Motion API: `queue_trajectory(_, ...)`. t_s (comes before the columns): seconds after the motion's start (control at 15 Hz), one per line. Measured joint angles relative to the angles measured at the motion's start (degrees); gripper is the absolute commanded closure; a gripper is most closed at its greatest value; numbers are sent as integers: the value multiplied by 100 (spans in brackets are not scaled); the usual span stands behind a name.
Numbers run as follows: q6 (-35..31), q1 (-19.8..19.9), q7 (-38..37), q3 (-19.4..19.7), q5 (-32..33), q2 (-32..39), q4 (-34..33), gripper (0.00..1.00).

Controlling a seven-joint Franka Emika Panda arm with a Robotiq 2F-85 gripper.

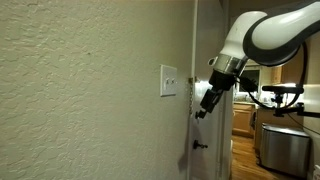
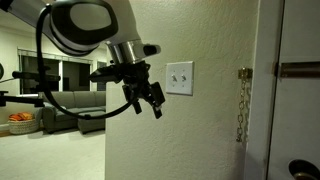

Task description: Turn off the light switch on the right

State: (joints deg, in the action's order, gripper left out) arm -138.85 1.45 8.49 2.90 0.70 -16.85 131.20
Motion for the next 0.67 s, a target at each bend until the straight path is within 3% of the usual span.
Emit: queue_trajectory(0.67,0,0,3,-23,-3,119,-175,0)
